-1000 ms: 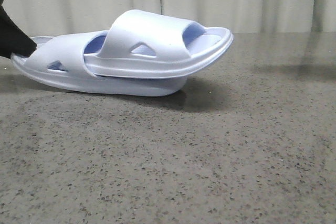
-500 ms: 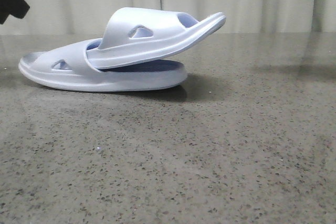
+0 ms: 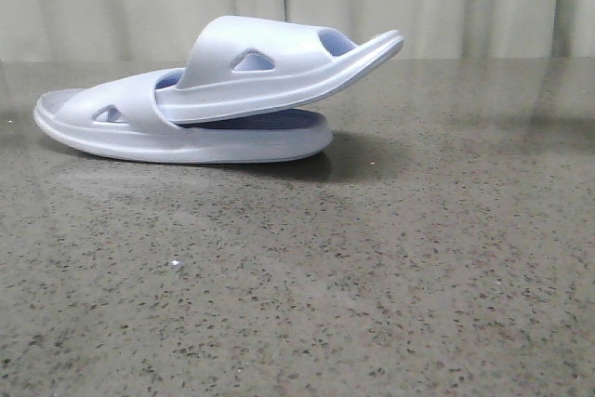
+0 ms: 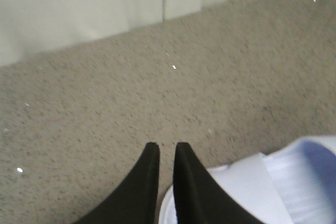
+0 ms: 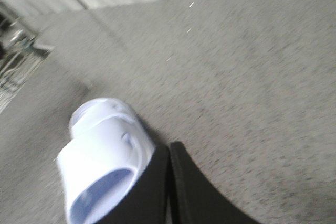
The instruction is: Insert blue slippers together front up
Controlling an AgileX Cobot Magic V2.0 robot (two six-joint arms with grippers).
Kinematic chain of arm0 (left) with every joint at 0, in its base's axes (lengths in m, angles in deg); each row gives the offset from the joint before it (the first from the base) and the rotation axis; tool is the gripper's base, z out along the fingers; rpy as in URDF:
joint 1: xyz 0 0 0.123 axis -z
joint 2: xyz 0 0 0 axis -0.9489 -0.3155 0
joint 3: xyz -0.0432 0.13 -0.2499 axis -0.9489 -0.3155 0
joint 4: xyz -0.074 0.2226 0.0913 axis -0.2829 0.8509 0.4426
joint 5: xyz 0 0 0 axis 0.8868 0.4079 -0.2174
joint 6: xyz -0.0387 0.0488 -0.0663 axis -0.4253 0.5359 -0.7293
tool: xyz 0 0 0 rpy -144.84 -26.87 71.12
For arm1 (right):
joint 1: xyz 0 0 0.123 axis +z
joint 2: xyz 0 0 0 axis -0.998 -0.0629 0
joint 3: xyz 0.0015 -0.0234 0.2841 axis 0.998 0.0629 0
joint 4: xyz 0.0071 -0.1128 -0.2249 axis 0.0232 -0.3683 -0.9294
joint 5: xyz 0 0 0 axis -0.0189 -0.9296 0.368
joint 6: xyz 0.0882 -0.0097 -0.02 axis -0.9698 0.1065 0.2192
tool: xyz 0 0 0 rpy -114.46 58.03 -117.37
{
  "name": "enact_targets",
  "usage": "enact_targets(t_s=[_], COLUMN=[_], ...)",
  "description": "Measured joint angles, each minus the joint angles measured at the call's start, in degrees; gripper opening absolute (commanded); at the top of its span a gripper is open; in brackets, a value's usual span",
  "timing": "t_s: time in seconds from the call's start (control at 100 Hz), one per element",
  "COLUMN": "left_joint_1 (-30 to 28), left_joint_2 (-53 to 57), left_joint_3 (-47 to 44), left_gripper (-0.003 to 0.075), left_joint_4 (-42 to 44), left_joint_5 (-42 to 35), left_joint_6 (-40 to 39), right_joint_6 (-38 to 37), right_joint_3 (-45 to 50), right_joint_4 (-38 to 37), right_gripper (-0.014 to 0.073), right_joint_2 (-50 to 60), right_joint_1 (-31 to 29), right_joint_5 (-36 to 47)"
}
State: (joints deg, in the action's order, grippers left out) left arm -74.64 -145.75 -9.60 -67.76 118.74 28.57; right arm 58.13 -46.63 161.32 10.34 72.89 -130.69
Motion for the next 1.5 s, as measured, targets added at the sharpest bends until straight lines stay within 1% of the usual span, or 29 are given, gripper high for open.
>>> enact_targets(t_s=[0.06, 0.13, 0.22, 0.3, 0.41, 0.48, 0.58, 0.67, 0.82, 0.97, 1.11, 1.29, 1.5], left_joint_1=[1.1, 3.3, 7.3, 10.6, 13.5, 14.0, 14.2, 14.2, 14.2, 14.2, 14.2, 14.2, 14.2], left_joint_2=[1.8, 4.2, 7.2, 9.9, 13.4, 16.1, 20.8, 24.9, 33.1, 40.9, 47.7, 55.8, 58.9], left_joint_3=[-1.6, -4.1, -7.6, -10.7, -14.5, -17.2, -21.9, -26.1, -34.0, -41.0, -46.7, -52.3, -53.2], left_gripper=[0.0015, 0.0015, 0.0015, 0.0015, 0.0015, 0.0015, 0.0015, 0.0015, 0.0015, 0.0015, 0.0015, 0.0015, 0.0015], left_joint_4=[-0.6, -1.0, -1.0, -0.1, 0.8, 0.3, -0.7, -1.2, -2.5, -6.6, -8.6, -12.9, -14.5], left_joint_5=[-4.6, -10.4, -17.8, -23.7, -28.0, -29.7, -32.3, -33.4, -33.7, -33.7, -33.9, -34.2, -35.4], left_joint_6=[0.0, 0.9, 2.0, 2.6, 2.9, 2.9, 2.9, 2.9, 2.9, 2.9, 2.9, 2.9, 2.9], right_joint_6=[0.0, 0.0, 0.0, 0.0, 0.0, 0.0, 0.0, -0.1, -0.1, 0.0, 0.0, 0.0, -0.1], right_joint_3=[2.0, 4.3, 7.2, 10.0, 14.4, 17.6, 22.7, 27.7, 35.3, 42.5, 46.7, 50.1, 51.4], right_joint_4=[-0.1, -0.9, -3.1, -6.5, -8.9, -9.1, -9.0, -7.6, -4.9, -1.7, 1.6, 5.9, 7.4], right_gripper=[-0.0084, -0.0084, -0.0082, -0.0081, -0.0081, -0.0081, -0.0081, -0.0081, -0.0081, -0.0081, -0.0081, -0.0081, -0.0081], right_joint_2=[3.0, 6.2, 9.8, 12.8, 16.3, 18.3, 20.9, 23.9, 31.4, 40.6, 46.8, 48.8, 48.8], right_joint_1=[1.4, 4.5, 10.6, 17.4, 26.0, 30.0, 33.7, 35.5, 36.0, 36.0, 36.0, 36.0, 36.0], right_joint_5=[4.5, 11.0, 20.8, 29.5, 38.7, 43.7, 49.0, 51.5, 53.9, 53.8, 53.0, 50.4, 48.8])
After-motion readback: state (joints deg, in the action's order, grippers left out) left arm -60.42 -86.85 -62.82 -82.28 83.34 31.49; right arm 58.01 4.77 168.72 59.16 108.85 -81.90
